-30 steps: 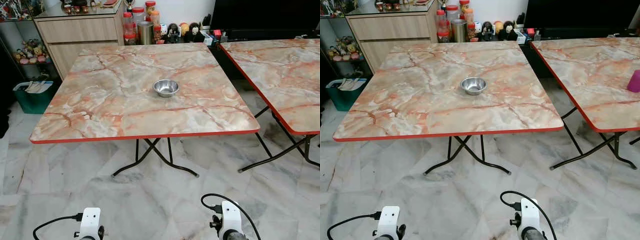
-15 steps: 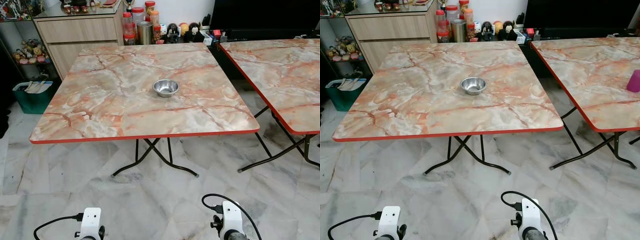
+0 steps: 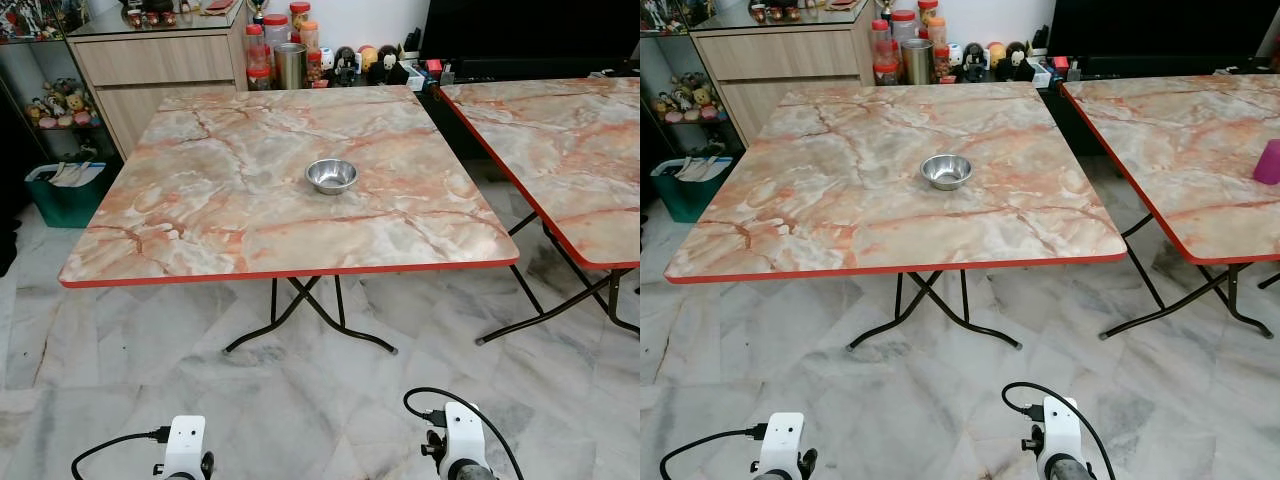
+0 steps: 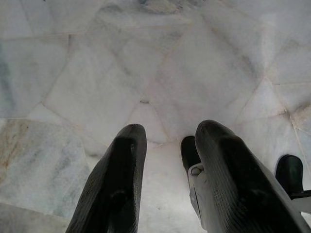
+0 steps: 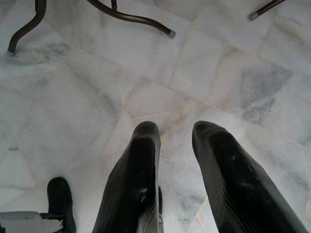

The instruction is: Setting the table

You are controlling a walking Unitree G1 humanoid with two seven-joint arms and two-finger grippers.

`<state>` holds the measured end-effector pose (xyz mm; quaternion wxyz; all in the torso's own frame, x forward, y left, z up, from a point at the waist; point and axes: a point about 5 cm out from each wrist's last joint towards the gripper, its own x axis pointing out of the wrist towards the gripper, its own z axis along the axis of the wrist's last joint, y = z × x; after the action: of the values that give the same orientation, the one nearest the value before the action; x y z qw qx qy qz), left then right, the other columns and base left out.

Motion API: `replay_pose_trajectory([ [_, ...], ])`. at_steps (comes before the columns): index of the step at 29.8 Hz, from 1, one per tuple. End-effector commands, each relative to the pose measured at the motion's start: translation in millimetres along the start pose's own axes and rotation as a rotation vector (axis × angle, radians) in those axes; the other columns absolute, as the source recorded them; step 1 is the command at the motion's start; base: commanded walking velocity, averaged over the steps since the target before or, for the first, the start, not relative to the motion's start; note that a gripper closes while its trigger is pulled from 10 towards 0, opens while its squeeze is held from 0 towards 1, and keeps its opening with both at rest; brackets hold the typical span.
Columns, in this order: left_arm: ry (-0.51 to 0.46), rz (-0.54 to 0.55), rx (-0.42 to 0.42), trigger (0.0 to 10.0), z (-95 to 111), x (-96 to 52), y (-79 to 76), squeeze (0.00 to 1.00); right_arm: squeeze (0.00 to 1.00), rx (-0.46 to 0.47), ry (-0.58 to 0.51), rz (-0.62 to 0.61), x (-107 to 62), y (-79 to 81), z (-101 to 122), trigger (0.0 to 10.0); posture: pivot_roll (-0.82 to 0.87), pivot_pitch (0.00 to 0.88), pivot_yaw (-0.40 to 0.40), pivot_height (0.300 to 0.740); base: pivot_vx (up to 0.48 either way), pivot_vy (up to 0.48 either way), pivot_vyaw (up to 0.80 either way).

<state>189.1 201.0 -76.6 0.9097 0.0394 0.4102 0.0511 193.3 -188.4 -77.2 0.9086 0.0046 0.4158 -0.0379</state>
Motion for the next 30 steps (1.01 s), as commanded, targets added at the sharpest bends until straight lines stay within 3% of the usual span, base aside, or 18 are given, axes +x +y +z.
replay_pose_trajectory([
  [1, 0.003, 0.005, -0.014, 10.0, -1.2, -0.4, 1.5, 0.00, 0.00, 0.004, -0.001, 0.001, -0.2, 0.0, -0.3, 10.0, -0.02, 0.000, -0.003, 0.740, 0.000, 0.000, 0.00],
  [11, -0.116, 0.025, 0.018, 10.0, 19.2, 1.7, 5.9, 0.00, 0.00, 0.004, -0.001, 0.004, -0.3, 1.2, -1.0, 10.0, -0.02, 0.000, -0.002, 0.740, 0.000, 0.000, 0.00],
  [13, -0.214, 0.045, -0.002, 10.0, 40.7, 3.5, 10.8, 0.00, 0.00, 0.000, 0.000, 0.004, -0.4, 0.3, -1.2, 10.0, -0.01, 0.000, -0.009, 0.740, 0.000, 0.000, 0.00],
  [14, -0.322, 0.064, -0.041, 10.0, 65.9, 4.1, 15.7, 0.00, 0.00, -0.004, 0.001, 0.005, -0.4, -0.2, -1.1, 10.0, 0.00, 0.000, -0.012, 0.740, 0.000, 0.000, 0.00],
  [16, -0.365, 0.062, -0.051, 10.0, 76.1, 4.0, 15.6, 0.00, 0.00, -0.005, 0.000, 0.006, -0.3, -0.2, -0.8, 10.0, 0.00, 0.000, -0.012, 0.740, 0.000, 0.000, 0.00],
  [21, -0.499, -0.002, -0.010, 10.0, 103.2, 1.2, -0.9, 0.00, 0.00, -0.008, -0.003, 0.008, 0.2, 0.3, 0.9, 10.0, -0.01, 0.000, -0.014, 0.740, 0.000, 0.000, 0.00],
  [24, -0.654, -0.036, -0.032, 10.0, 130.4, -6.4, -15.6, 0.00, 0.00, -0.007, -0.004, 0.006, 0.1, -0.6, 1.0, 10.0, -0.01, 0.000, -0.012, 0.740, 0.000, 0.000, 0.00],
  [30, -0.738, -0.027, -0.059, 10.0, 142.8, -12.4, -15.9, 0.00, 0.00, -0.008, -0.003, 0.005, 0.0, -1.0, 0.7, 10.0, -0.01, 0.000, -0.015, 0.740, 0.000, 0.000, 0.00],
])
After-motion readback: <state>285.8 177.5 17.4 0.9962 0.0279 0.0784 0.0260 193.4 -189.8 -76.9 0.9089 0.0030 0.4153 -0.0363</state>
